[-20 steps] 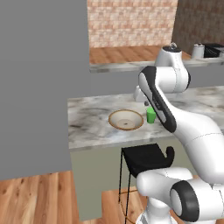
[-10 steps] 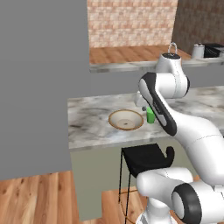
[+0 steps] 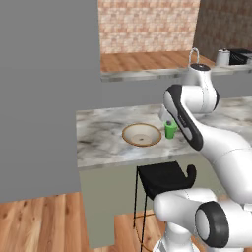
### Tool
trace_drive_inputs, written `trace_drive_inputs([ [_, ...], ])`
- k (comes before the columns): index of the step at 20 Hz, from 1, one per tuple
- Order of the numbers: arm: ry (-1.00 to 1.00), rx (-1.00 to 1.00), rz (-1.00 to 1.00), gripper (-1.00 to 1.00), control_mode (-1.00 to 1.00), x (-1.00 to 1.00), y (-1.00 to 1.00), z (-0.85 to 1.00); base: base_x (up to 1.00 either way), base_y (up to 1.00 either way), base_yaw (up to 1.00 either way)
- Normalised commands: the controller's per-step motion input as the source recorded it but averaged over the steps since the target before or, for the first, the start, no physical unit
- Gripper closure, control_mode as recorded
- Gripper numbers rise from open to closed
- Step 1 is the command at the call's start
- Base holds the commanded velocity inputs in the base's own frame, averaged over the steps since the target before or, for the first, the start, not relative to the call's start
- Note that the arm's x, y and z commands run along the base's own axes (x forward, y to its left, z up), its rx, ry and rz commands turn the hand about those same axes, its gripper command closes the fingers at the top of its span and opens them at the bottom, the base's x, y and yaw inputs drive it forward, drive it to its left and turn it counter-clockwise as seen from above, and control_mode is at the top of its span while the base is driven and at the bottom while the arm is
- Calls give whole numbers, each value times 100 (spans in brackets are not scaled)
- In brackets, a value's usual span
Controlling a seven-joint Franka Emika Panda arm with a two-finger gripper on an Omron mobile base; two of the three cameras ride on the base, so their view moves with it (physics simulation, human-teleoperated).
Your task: Place the cup inside the bowl on the dining table and move the bowl to any counter.
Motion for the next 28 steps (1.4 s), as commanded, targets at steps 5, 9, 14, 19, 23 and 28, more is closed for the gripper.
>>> trace_drive_inputs([
  [5, 0, 0, 0, -100, -100, 28, -61, 0, 0, 0, 0],
  [9, 0, 0, 0, -100, -100, 36, -58, 2, 0, 0, 0],
  [14, 0, 2, 2, -100, -100, 36, -45, 12, 0, 0, 0],
  [19, 0, 8, 1, -100, -100, 36, -36, 19, 0, 0, 0],
  [23, 0, 5, 0, -100, -100, 41, -19, 12, 0, 0, 0],
  [28, 2, 2, 0, -100, -100, 46, -4, 3, 0, 0, 0],
])
